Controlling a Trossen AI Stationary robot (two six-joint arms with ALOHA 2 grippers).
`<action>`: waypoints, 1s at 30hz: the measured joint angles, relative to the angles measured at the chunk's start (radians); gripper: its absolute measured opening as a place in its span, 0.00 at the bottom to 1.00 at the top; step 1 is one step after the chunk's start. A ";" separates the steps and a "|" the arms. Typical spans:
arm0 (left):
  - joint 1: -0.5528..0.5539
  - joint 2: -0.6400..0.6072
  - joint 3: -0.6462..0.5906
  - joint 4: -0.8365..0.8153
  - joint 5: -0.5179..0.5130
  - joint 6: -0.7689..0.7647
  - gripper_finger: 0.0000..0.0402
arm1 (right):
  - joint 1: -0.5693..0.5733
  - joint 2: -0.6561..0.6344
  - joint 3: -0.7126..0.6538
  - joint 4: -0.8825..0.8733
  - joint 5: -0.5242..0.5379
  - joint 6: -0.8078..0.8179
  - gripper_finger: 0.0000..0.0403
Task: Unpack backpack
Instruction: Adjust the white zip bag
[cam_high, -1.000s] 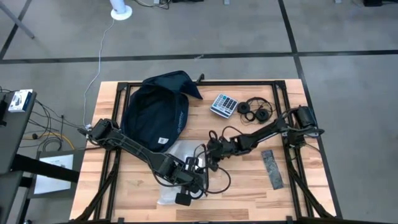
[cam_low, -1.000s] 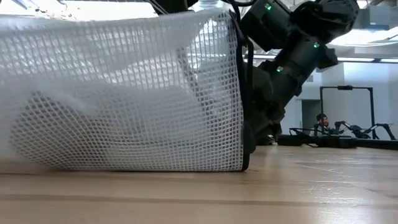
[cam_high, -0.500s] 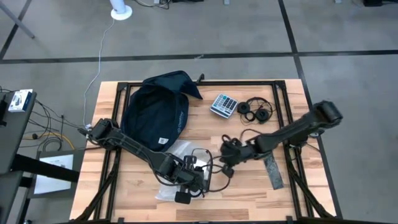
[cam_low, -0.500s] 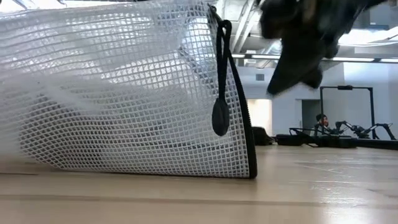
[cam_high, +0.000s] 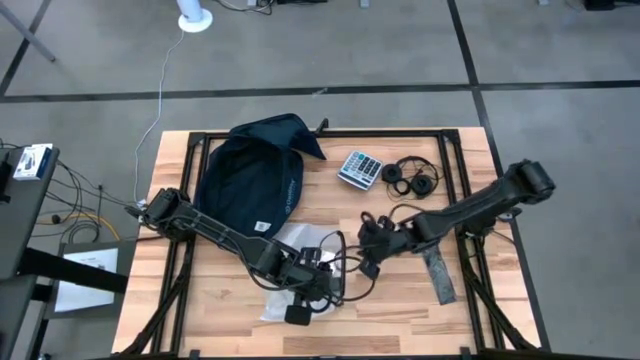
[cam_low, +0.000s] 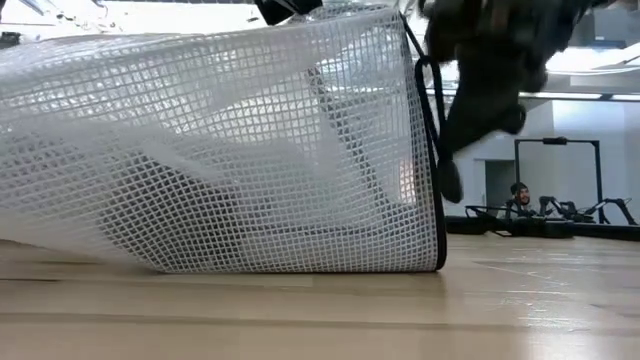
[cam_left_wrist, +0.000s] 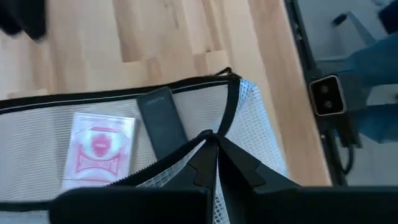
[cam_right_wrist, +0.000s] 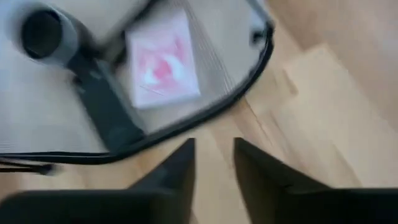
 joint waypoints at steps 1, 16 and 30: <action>0.001 0.000 0.000 0.000 0.001 -0.003 0.00 | -0.008 0.041 0.000 0.005 0.001 -0.001 0.33; 0.015 0.001 -0.001 -0.010 0.003 -0.018 0.00 | -0.136 0.273 -0.001 0.310 -0.005 -0.151 0.61; 0.014 0.002 -0.002 -0.013 -0.112 -0.047 0.00 | -0.146 0.251 -0.001 0.324 -0.135 -0.163 0.00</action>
